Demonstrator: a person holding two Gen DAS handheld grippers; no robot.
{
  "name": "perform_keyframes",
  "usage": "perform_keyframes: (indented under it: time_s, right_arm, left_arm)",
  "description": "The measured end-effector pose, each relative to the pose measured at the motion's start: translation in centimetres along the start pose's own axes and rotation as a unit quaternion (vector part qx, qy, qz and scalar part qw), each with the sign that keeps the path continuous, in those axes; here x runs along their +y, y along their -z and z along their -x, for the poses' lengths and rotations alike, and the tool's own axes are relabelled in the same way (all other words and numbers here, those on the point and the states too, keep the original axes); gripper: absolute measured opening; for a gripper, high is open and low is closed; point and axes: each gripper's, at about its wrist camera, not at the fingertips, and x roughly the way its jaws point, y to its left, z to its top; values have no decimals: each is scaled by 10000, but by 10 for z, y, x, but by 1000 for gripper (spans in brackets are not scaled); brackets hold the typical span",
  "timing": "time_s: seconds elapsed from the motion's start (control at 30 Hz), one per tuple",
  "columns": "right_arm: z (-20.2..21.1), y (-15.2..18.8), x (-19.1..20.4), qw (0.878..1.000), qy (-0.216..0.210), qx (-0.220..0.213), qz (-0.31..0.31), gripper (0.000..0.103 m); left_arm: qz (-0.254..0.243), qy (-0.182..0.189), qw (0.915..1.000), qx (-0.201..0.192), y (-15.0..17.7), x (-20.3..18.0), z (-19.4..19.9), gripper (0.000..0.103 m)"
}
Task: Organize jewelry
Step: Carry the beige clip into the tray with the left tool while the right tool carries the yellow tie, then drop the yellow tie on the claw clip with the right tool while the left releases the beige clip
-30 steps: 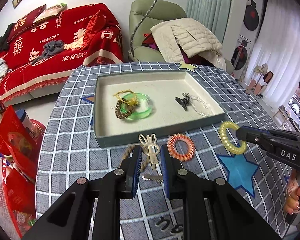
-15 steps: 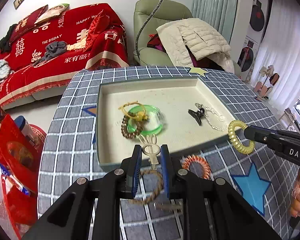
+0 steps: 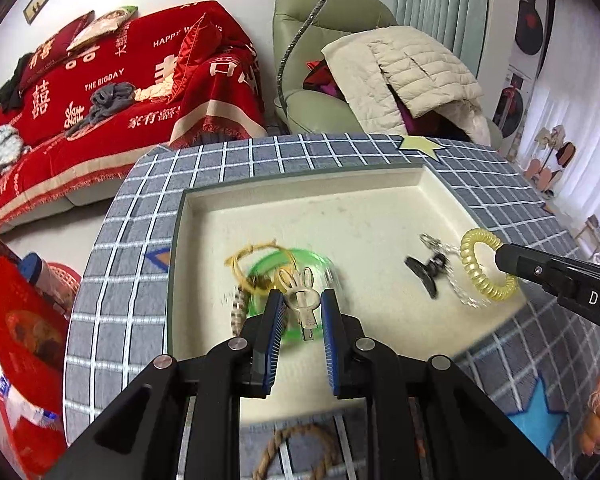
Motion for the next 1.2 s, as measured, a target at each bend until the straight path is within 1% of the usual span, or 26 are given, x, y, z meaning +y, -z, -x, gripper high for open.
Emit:
perform_keyframes:
  time_s: [0.07,0.17,0.4,0.47,0.7,0.9,0.97,1.0,1.07,1.1,1.13,1.2]
  right_arm:
    - [-9,-4,-1,10000,47,31,-20,11]
    - [-23,-8,-2,9999,121,95,-18,11]
    - [-44,-15,-12,9994,300,126,-143,11]
    - [-50,-15,-13,9992,337,164,-157,11]
    - [-61,-10,-12,9990,340,241,-156,12]
    - [-62,-9,-13,9992,233,280,-180,13]
    - [-63,-9,-15,9990,218,335,-194,19]
    - [-64,-9,-16,9989,215,346,-214,25]
    - [-61,-9,-16,9992,139,291,-218,41]
    - [-59,-9,-16,9993,123,262,-232,56]
    - [-56,-9,-16,9994,79,209,-257,64]
    - [-48,-10,-17,9993,-92,87,-344,64]
  left_arm:
    - [-116,-104,9999,8,-4,-3,-9,40]
    - [-240,-160,9996,43,-7,-5,-19,40]
    - [-193,-204,9994,198,-11,-4,-38,40]
    - [-300,-319,9990,129,-11,-7,-39,40]
    - [-624,-533,9966,88,-9,-19,-42,40]
    - [-668,-664,9955,54,-6,-20,-43,40]
    - [-656,-667,9956,51,-5,-20,-42,40]
    - [-646,-664,9957,48,-6,-20,-42,40]
    - [-633,-670,9957,66,-5,-20,-42,40]
    - [-617,-665,9958,72,-5,-19,-41,40]
    - [-598,-666,9960,73,-6,-19,-41,40]
    - [-539,-661,9963,46,-6,-19,-38,40]
